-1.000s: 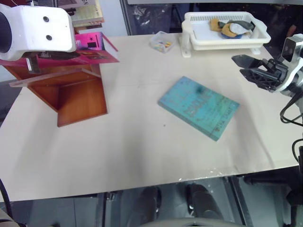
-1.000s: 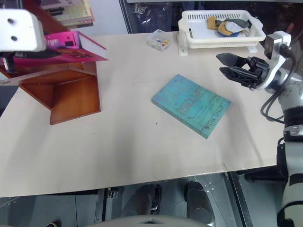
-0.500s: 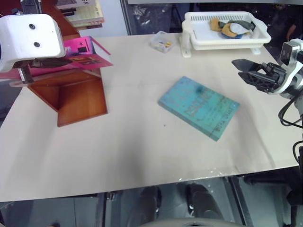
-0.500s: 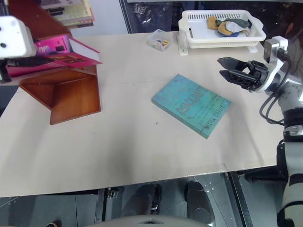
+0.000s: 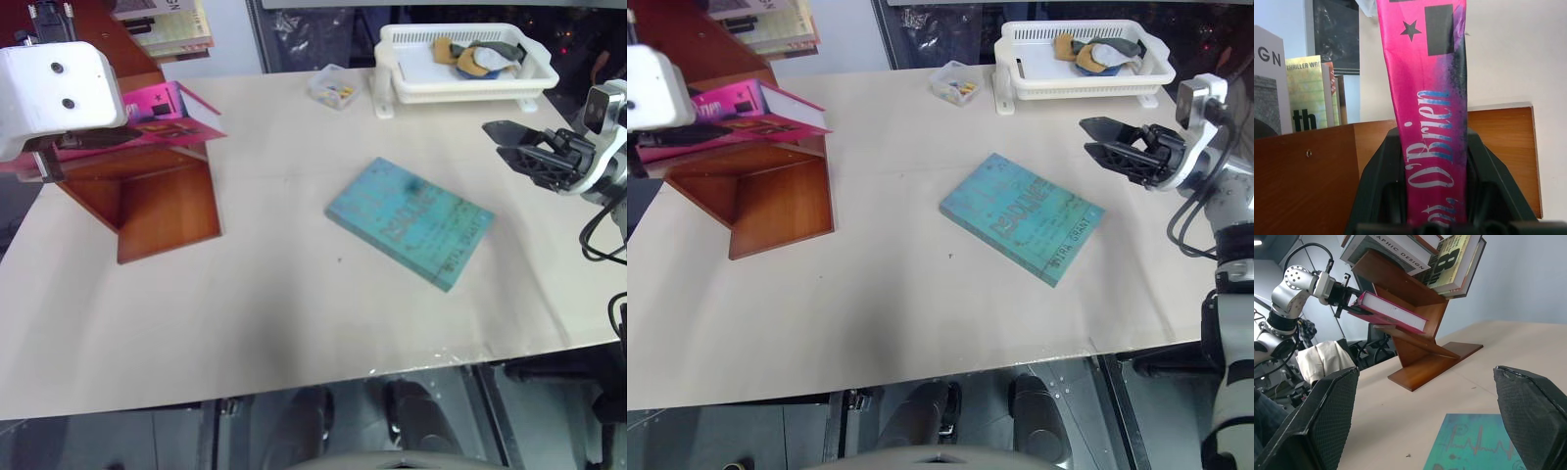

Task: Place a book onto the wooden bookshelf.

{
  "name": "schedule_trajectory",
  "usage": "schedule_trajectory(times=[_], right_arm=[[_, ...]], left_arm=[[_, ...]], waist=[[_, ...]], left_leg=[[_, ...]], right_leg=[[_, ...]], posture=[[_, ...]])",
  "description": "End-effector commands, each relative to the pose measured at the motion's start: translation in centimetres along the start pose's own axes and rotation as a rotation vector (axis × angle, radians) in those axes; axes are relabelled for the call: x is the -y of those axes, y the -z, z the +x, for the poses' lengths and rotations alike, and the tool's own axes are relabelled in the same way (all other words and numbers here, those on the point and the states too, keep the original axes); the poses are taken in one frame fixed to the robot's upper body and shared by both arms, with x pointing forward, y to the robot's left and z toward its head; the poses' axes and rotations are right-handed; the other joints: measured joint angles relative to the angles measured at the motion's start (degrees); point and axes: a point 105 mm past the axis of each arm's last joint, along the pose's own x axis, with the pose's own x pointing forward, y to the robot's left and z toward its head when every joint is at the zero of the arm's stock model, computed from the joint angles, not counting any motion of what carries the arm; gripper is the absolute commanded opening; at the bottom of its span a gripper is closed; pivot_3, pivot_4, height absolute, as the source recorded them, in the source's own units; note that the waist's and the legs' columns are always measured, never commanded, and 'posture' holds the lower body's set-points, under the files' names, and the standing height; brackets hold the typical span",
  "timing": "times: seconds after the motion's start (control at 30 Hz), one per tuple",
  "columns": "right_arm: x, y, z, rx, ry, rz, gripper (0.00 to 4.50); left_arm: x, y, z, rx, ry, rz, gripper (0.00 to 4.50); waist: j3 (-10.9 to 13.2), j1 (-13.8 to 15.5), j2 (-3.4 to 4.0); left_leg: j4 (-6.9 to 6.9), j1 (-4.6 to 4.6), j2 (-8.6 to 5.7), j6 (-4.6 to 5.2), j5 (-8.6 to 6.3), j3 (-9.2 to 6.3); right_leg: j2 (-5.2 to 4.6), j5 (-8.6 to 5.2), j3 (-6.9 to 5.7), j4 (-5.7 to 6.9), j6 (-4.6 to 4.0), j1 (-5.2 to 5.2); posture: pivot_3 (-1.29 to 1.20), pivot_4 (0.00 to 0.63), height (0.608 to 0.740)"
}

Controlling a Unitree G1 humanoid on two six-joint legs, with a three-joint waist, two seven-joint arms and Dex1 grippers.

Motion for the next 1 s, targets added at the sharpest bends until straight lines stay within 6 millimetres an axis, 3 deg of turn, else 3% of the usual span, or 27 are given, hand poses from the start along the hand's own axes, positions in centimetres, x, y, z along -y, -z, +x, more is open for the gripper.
schedule_trajectory(times=[0.03, 0.4, 0.43, 0.57, 1.0], right_arm=[[-1.0, -1.5, -0.1, 0.003, -0.062, -0.061, 4.5], [-0.9, -1.6, -0.3, -0.001, -0.049, -0.073, 4.5], [-0.9, -1.7, -0.3, -0.001, -0.047, -0.074, 4.5], [-0.8, -1.7, -0.4, -0.002, -0.044, -0.076, 4.5], [-0.8, -1.6, -0.6, -0.005, -0.038, -0.081, 4.5]], left_arm=[[-0.9, 0.8, -0.7, -0.026, -0.055, 0.008, 1.26], [-1.4, 2.5, -0.2, -0.061, -0.072, -0.012, 1.26], [-1.4, 2.5, -0.2, -0.06, -0.074, -0.012, 1.96], [-1.6, 2.4, -0.1, -0.064, -0.088, 0.005, 3.44], [-1.2, 2.5, -0.7, -0.09, -0.05, 0.003, 3.44]], waist=[[0.0, -0.03, 0.0], [0.0, -0.14, 0.0], [0.0, -0.16, 0.01], [0.0, -0.03, 0.0], [0.0, 0.03, 0.0]], left_leg=[[-0.01, 0.01, 0.01, 0.0, 0.0, 0.02], [-0.15, 0.03, 0.11, 0.0, 0.0, 0.36], [-0.17, 0.03, 0.14, 0.0, 0.0, 0.4], [-0.24, -0.03, 0.15, 0.0, 0.0, 0.46], [-0.28, -0.13, 0.11, 0.01, -0.01, 0.47]], right_leg=[[0.01, 0.0, 0.03, 0.01, 0.0, -0.01], [0.08, 0.01, 0.35, 0.11, -0.01, -0.25], [0.1, 0.01, 0.39, 0.12, -0.01, -0.28], [0.11, 0.01, 0.43, 0.15, -0.01, -0.39], [0.06, 0.01, 0.44, 0.07, -0.01, -0.44]], posture=[[0.0, 0.15, 0.74], [0.0, 0.15, 0.74], [0.0, 0.15, 0.74], [0.0, 0.15, 0.74], [0.0, 0.15, 0.74]])
